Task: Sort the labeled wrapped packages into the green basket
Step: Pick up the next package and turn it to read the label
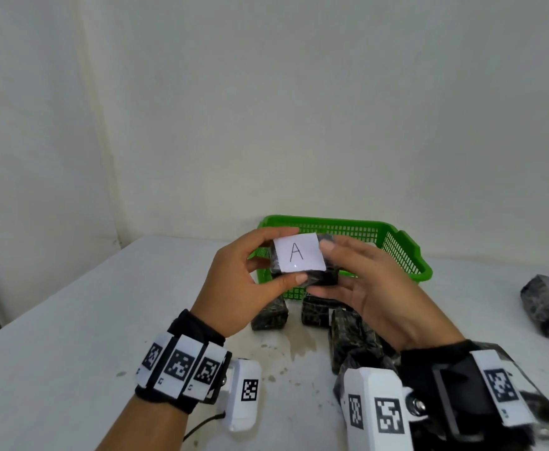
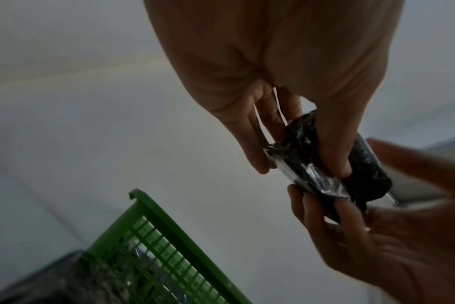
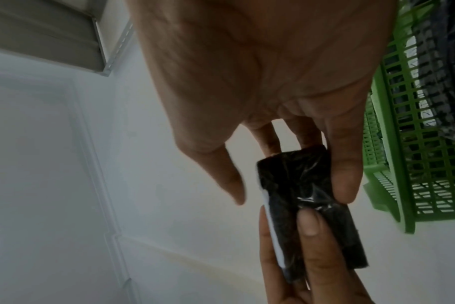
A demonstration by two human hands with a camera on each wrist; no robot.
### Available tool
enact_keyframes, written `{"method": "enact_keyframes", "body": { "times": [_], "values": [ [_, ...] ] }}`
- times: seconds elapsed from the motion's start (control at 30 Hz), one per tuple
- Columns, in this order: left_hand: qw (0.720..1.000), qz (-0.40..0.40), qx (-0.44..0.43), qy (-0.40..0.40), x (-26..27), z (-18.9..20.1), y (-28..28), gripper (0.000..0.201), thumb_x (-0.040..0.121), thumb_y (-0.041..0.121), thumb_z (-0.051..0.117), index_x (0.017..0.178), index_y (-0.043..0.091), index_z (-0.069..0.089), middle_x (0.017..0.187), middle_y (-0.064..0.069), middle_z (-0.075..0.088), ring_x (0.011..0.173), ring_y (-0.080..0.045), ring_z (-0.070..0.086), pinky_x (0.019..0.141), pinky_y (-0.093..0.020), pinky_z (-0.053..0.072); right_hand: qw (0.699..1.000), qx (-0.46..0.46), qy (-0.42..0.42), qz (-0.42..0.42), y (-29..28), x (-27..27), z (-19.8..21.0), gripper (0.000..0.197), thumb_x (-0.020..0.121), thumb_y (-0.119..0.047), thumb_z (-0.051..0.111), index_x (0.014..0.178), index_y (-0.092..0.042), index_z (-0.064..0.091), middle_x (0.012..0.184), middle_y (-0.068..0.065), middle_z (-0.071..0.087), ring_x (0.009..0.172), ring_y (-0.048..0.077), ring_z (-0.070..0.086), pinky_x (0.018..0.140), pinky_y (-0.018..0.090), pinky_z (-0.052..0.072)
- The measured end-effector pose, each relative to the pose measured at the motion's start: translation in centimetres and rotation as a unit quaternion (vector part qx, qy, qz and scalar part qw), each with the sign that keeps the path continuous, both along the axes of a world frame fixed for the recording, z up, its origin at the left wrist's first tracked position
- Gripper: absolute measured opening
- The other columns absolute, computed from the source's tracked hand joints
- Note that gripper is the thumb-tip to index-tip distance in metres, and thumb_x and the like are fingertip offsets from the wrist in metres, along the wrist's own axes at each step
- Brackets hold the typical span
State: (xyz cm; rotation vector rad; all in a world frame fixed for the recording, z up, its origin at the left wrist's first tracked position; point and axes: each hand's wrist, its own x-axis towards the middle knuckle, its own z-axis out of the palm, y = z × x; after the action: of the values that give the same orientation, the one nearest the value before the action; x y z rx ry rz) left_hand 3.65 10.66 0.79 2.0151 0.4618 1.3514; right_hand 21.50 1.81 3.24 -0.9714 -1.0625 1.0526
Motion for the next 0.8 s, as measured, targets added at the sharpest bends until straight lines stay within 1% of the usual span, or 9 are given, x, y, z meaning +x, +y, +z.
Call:
{"method": "enact_keyframes", "body": {
  "times": [0.17,0.3,0.43,0.5,0.6,0.67,0.73,0.77,0.8],
  "values": [
    [0.998,-0.02,-0.013,0.057,0.5,1.9,0.4,0.053,0.075,0.039,0.082,0.123,0.031,0.063,0.12,0.013,0.067,0.113,-0.007,0.063,0.091,-0.025,0.054,0.995,-0.053,-0.041,-0.07,1.2,0.6,1.2,0.016,0.098,-0.016,0.069,0.109,-0.006,0.075,0.109,0.017,0.078,0.092,0.025,0.075,0.078,0.039,0.065],
    [0.995,0.052,-0.053,0.063,1.1,3.8,3.9,0.041,0.086,0.059,0.059,0.114,0.03,0.069,0.11,0.014,0.071,0.108,-0.001,0.063,0.097,-0.026,0.049,0.991,-0.085,-0.046,-0.094,2.8,2.7,2.6,0.012,0.097,-0.014,0.071,0.104,-0.004,0.073,0.102,0.014,0.076,0.091,0.026,0.073,0.078,0.039,0.065],
    [0.958,0.195,-0.164,0.135,3.2,3.9,9.4,0.035,0.088,0.037,0.069,0.119,0.023,0.065,0.117,0.008,0.067,0.112,-0.012,0.061,0.102,-0.032,0.047,0.983,-0.137,-0.04,-0.115,6.0,5.4,2.8,0.012,0.096,-0.011,0.071,0.103,-0.001,0.07,0.101,0.015,0.066,0.096,0.03,0.068,0.08,0.04,0.063],
    [0.929,0.213,-0.221,0.206,4.3,3.6,11.7,0.046,0.087,0.034,0.068,0.128,0.016,0.059,0.129,-0.001,0.062,0.118,-0.02,0.058,0.102,-0.033,0.045,0.978,-0.169,-0.015,-0.118,7.8,6.5,2.8,0.01,0.097,-0.01,0.07,0.103,-0.003,0.067,0.102,0.015,0.064,0.099,0.033,0.067,0.083,0.043,0.061],
    [0.887,0.225,-0.283,0.286,5.9,4.0,13.8,0.06,0.087,0.035,0.066,0.136,0.003,0.053,0.138,-0.012,0.056,0.12,-0.028,0.057,0.093,-0.03,0.045,0.97,-0.211,-0.018,-0.12,10.4,8.0,2.5,0.009,0.098,-0.008,0.068,0.102,-0.004,0.061,0.093,0.012,0.06,0.087,0.03,0.066,0.085,0.046,0.06],
    [0.863,0.224,-0.325,0.315,6.8,4.2,14.8,0.064,0.089,0.033,0.064,0.141,-0.001,0.045,0.141,-0.017,0.051,0.121,-0.031,0.056,0.085,-0.028,0.046,0.96,-0.248,-0.044,-0.125,12.3,8.9,2.3,0.009,0.098,-0.007,0.067,0.098,-0.005,0.058,0.086,0.012,0.06,0.078,0.027,0.065,0.07,0.043,0.063],
    [0.846,0.22,-0.331,0.356,7.6,4.2,15.7,0.06,0.094,0.028,0.058,0.143,-0.002,0.041,0.143,-0.019,0.047,0.125,-0.032,0.053,0.088,-0.028,0.045,0.95,-0.282,-0.054,-0.124,14.4,9.9,1.9,0.013,0.096,-0.008,0.068,0.094,-0.005,0.056,0.082,0.015,0.06,0.073,0.03,0.064,0.053,0.041,0.062],
    [0.836,0.218,-0.32,0.389,7.9,4.1,16.1,0.055,0.097,0.026,0.054,0.143,-0.002,0.041,0.145,-0.019,0.046,0.129,-0.031,0.05,0.094,-0.029,0.044,0.944,-0.297,-0.073,-0.119,15.3,10.4,1.6,0.017,0.093,-0.01,0.071,0.092,-0.006,0.055,0.082,0.016,0.061,0.073,0.032,0.064,0.058,0.043,0.063],
    [0.828,0.215,-0.307,0.418,8.2,3.9,16.6,0.05,0.1,0.024,0.051,0.143,-0.002,0.042,0.147,-0.019,0.044,0.132,-0.031,0.048,0.1,-0.03,0.042,0.939,-0.307,-0.101,-0.116,16.6,11.3,1.0,0.024,0.085,-0.016,0.077,0.09,-0.007,0.056,0.085,0.017,0.063,0.077,0.034,0.065,0.071,0.048,0.064]
  ]
}}
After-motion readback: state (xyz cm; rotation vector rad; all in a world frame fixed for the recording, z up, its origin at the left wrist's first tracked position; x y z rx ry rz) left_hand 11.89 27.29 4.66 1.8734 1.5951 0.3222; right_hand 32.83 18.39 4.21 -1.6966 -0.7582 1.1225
